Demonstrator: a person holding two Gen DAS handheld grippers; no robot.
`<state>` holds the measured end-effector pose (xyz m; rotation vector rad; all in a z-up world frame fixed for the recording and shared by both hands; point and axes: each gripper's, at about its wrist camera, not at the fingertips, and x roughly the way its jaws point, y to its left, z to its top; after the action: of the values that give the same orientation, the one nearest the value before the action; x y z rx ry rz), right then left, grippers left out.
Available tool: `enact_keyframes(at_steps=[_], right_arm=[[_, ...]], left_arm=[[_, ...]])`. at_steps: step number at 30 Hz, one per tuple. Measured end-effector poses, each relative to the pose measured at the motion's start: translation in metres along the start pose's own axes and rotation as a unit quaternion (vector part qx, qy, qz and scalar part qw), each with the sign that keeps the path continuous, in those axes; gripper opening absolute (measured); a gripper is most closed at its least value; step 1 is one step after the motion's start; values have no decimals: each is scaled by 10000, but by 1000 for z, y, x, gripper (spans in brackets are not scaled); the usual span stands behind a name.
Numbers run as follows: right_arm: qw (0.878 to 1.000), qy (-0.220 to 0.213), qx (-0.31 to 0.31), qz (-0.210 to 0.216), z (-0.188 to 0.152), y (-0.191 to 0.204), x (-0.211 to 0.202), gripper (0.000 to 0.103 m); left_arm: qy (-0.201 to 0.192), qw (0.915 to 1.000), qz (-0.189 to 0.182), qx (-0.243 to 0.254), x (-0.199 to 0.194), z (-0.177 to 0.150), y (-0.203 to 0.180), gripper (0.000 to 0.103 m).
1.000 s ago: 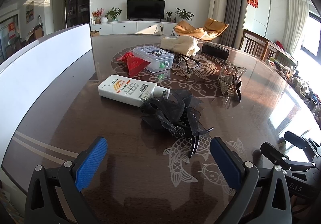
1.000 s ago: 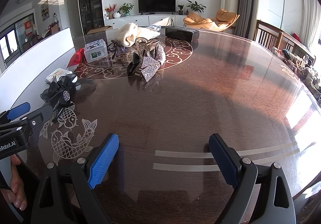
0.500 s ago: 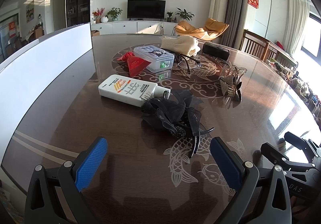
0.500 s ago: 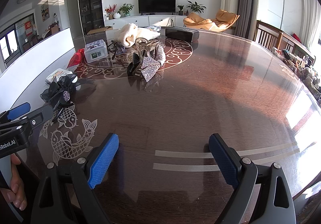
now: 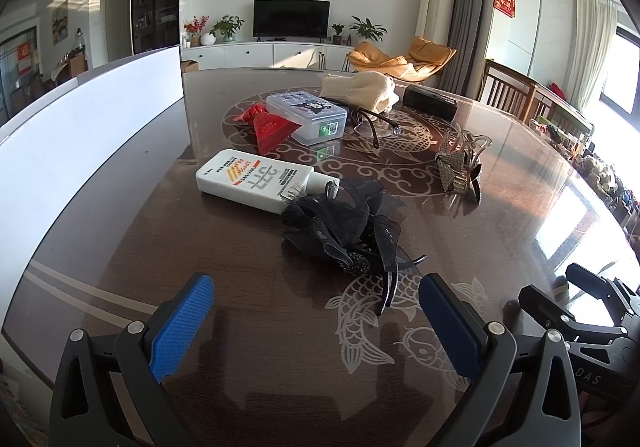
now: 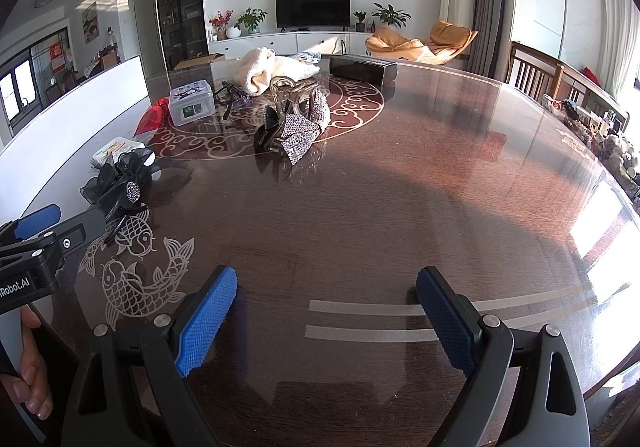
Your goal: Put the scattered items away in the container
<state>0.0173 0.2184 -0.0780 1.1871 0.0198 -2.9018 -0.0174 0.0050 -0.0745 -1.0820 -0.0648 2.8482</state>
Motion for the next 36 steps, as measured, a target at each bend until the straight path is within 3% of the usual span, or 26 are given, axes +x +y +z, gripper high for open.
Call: enact_keyframes(at_steps=[36], right_arm=[[10000,-37,0,-2,2,0,-1,92]], left_arm=[[0,10000,-39,-12,-5,-1,-3,103]])
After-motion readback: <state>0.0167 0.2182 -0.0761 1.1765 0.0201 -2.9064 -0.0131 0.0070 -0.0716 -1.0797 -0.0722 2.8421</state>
